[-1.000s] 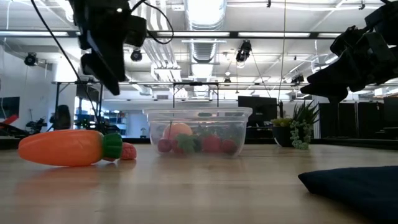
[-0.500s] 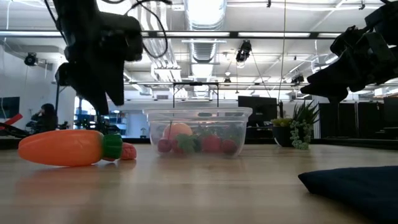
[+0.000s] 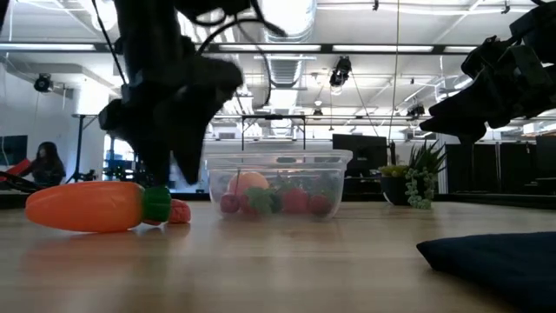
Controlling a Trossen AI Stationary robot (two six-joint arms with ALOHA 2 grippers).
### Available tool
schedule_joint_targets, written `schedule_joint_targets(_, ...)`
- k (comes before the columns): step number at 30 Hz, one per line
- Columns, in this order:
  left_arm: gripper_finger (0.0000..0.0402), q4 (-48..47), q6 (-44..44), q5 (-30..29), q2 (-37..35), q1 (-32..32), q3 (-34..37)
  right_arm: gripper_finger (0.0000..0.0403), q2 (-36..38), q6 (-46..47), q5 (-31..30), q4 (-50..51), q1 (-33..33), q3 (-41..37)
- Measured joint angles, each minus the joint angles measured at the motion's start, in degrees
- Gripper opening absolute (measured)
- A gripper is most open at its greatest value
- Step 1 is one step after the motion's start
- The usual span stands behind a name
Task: Pick and placing Produce into tupperware
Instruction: Put the pink peach into the transparent bin
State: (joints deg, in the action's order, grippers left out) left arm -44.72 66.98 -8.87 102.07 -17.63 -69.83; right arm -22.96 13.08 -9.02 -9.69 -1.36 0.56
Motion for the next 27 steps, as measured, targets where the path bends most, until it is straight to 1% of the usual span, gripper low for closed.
schedule_joint_targets(5,0.0234,-4.68,0.12,1.63,2.87,0.00,-1.75,0.0228,-0.01,0.00,0.00,-0.01,0.00,0.00)
schedule_joint_targets(14,0.0234,-3.31,-0.29,1.52,3.22,0.02,-2.11,0.0228,-0.02,0.00,0.00,0.00,0.00,0.00)
schedule_joint_targets(22,0.0234,-0.29,-1.34,1.14,3.55,0.02,-1.79,0.0228,-0.02,0.00,0.00,0.00,0.00,0.00)
schedule_joint_targets(27,0.0234,-0.31,-1.50,0.99,3.55,0.02,-0.32,0.0228,-0.02,0.00,0.00,0.00,0.01,0.00)
